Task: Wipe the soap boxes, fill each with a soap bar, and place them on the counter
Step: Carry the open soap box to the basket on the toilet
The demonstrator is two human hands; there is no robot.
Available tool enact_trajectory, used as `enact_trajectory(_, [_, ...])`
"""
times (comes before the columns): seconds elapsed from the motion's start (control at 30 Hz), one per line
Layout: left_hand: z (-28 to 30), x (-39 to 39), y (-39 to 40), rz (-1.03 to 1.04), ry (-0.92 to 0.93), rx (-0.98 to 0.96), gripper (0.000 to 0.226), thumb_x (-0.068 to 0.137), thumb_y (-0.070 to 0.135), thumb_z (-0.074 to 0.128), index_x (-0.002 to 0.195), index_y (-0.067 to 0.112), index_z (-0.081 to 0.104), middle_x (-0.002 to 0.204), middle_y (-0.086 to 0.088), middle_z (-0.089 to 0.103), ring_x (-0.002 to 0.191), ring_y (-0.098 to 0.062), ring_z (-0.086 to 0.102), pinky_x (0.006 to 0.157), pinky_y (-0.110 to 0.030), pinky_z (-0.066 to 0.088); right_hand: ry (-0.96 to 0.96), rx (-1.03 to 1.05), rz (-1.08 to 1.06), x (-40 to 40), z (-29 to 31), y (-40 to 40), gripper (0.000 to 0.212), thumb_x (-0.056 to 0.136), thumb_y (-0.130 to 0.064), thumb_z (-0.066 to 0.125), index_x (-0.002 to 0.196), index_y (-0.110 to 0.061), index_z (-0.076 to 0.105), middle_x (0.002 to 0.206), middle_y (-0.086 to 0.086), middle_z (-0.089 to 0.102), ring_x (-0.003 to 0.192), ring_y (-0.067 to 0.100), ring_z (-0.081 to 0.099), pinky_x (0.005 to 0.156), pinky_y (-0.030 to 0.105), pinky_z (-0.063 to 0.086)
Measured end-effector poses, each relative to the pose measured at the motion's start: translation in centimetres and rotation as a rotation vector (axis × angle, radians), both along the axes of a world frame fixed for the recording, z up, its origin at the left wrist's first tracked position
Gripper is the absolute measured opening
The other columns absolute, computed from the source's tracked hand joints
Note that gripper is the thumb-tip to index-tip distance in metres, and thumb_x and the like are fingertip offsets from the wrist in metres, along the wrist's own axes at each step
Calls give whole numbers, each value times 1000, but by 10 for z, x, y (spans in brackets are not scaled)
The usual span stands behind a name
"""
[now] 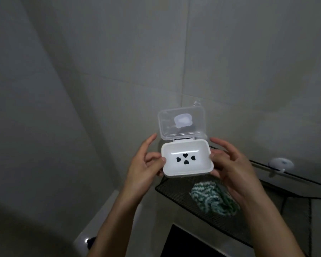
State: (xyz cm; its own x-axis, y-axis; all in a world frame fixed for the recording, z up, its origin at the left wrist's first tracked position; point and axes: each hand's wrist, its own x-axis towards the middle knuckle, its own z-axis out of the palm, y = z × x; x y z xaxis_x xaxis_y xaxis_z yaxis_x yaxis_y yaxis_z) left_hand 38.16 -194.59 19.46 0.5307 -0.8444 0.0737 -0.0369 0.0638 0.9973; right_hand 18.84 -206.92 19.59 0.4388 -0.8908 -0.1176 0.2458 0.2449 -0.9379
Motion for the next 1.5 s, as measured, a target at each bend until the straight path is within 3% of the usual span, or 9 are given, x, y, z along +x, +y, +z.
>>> enact_trajectory(0.2, [-3,-19,33,159,-27,-2,60,90,-4,58,133,37,55,69,-2,57,66,-17,55,62,-30,52,186,-223,239,6,6,5,65,89,9,57,128,-42,63,106,7,73,87,22,71,68,37,57])
enact_trajectory(0.43, [-13,-43,102,445,15,15,62,74,12,55,131,37,60,98,-9,65,69,-12,57,61,-31,51,220,-303,524,24,4,41,70,87,14,53,135,-37,60,98,-5,73,77,16,68,64,36,53])
enact_trajectory(0.53, [-19,-52,135,550,19,28,62,74,11,54,127,42,63,96,3,69,64,-9,54,60,-29,47,211,-296,650,37,-2,63,71,87,17,52,134,-35,62,98,0,71,78,14,69,65,32,55])
enact_trajectory(0.77, [-21,-67,224,787,39,13,64,71,7,54,126,38,64,91,5,68,63,-9,52,58,-19,45,183,-334,911,68,-10,128,71,88,16,53,129,-40,63,91,-9,70,80,10,71,63,27,57])
enact_trajectory(0.93, [-18,-83,299,943,33,17,63,71,7,54,128,33,64,87,7,64,65,-9,50,59,-17,46,159,-359,1085,85,-8,196,70,88,15,52,131,-39,62,97,-3,70,79,15,71,65,31,58])
enact_trajectory(1.07, [-20,-103,371,1064,24,47,62,84,-10,54,130,30,63,94,-7,62,71,-15,53,58,-20,49,147,-396,1197,90,-8,264,72,87,14,53,130,-42,62,98,-2,71,74,17,71,57,28,55])
enact_trajectory(1.2, [-23,-129,450,1174,26,67,63,85,-13,52,131,29,63,94,-11,60,73,-19,53,57,-20,49,132,-418,1310,88,-11,344,71,88,12,56,128,-46,63,108,6,68,82,25,71,67,47,60])
enact_trajectory(1.33, [-24,-161,525,1291,26,86,59,81,-1,55,131,30,62,104,-16,63,75,-23,53,59,-23,50,104,-409,1413,81,-16,425,68,88,8,61,129,-46,62,111,8,65,80,18,71,60,22,55])
enact_trajectory(1.5, [-29,-210,614,1454,22,135,59,86,-5,56,133,30,60,106,-12,65,76,-19,61,61,-18,52,83,-408,1582,67,-26,523,68,88,5,63,129,-49,60,116,7,65,90,31,72,67,30,59])
